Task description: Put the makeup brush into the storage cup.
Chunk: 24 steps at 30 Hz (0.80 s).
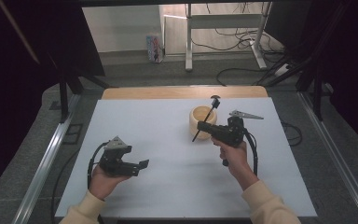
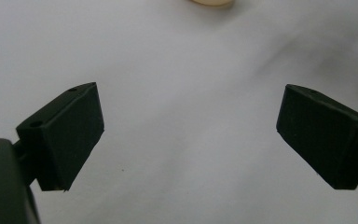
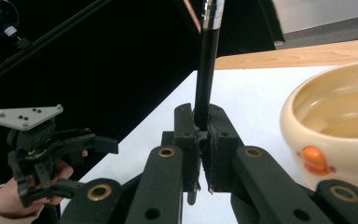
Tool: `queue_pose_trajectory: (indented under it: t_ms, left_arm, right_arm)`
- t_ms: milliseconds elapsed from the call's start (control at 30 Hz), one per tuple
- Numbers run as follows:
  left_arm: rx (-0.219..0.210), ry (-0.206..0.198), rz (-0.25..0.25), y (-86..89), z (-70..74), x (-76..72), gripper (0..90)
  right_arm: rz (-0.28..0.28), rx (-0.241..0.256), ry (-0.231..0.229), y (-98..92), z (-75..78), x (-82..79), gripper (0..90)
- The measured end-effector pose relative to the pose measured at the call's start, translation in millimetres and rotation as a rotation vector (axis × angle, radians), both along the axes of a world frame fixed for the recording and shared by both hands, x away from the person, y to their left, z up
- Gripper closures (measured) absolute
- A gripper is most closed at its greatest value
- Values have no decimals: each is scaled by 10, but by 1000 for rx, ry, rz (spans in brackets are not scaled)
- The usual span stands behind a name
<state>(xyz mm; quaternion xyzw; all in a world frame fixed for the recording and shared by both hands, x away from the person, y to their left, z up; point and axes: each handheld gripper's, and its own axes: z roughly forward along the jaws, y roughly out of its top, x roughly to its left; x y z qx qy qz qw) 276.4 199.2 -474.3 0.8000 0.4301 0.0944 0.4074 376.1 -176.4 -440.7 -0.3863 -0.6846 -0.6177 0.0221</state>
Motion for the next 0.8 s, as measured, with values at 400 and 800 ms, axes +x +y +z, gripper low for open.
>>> queue_pose_trajectory:
  t_ms: [400, 800]
  left_arm:
    - [-2, 5, 4, -1, -6, 7, 86]
    - [0, 8, -2, -26, -6, 12, 87]
  right_arm:
    - [-37, -1, 13, -64, 42, 191, 841]
    - [-63, -5, 18, -120, 14, 322, 840]
